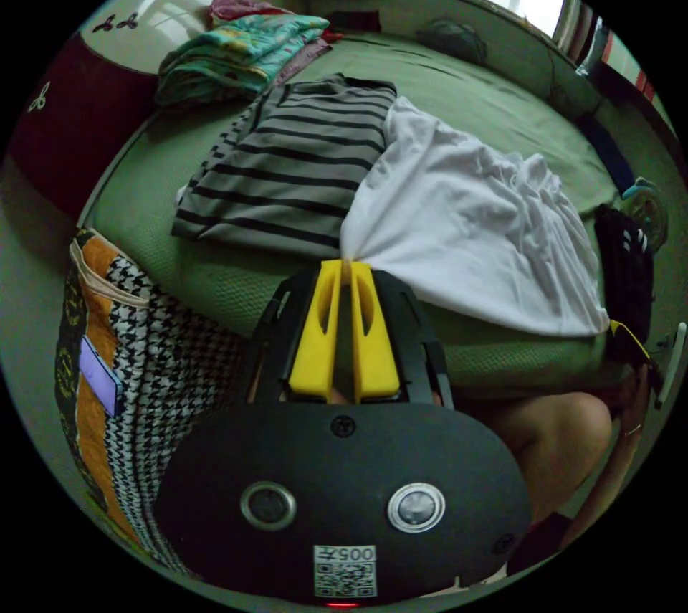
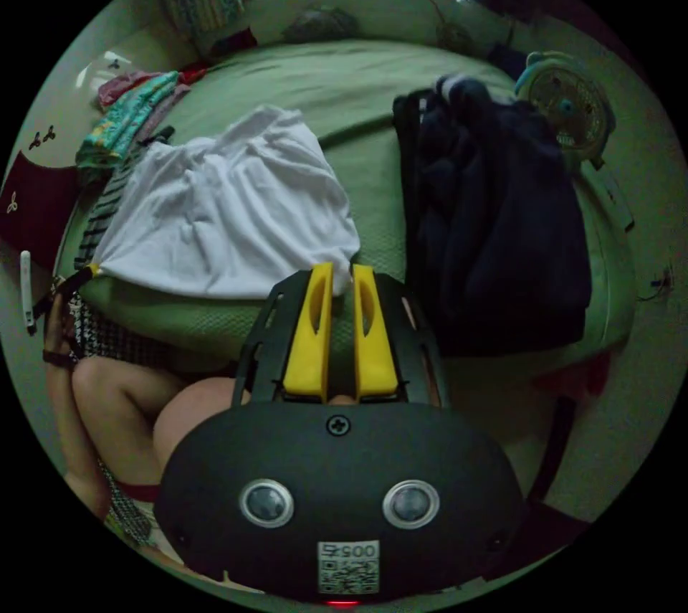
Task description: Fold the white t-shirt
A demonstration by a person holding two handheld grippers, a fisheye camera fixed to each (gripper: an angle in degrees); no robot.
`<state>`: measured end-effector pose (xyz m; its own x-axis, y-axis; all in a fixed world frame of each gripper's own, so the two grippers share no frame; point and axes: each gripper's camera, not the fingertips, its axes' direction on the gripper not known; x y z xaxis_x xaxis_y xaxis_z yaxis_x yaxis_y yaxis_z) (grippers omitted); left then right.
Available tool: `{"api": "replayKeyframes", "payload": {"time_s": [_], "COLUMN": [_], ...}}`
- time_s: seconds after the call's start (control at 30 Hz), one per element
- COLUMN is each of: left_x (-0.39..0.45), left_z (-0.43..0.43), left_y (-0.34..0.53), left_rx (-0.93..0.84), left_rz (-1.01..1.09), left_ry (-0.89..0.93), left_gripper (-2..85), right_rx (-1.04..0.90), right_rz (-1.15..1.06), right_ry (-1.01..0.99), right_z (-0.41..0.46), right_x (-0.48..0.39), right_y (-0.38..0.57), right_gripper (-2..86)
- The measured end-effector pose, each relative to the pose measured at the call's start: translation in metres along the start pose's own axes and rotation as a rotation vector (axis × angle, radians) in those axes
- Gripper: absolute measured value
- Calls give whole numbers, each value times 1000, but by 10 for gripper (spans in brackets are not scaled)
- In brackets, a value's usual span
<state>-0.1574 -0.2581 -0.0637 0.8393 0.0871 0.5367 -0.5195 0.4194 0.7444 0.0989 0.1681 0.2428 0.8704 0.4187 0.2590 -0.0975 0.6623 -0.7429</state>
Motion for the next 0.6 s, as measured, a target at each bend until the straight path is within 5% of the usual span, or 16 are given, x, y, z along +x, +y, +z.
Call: {"api": "replayKeyframes", "payload": {"time_s": [0.17,0.6], "left_x": [0,102], "left_z": [-15,16], "left_y": [6,-36], "left_rx": [117,29], "left_rz": [-48,181], "left_ry": [2,108], "left_gripper": [-3,-6], "right_rx": [92,-68], "right_rz": [-141,-338], "right_ry": [-19,166], "right_z": [-3,121], "right_x": [-41,-107], "right_y": [-40,-141], "right_gripper": [91,106]}}
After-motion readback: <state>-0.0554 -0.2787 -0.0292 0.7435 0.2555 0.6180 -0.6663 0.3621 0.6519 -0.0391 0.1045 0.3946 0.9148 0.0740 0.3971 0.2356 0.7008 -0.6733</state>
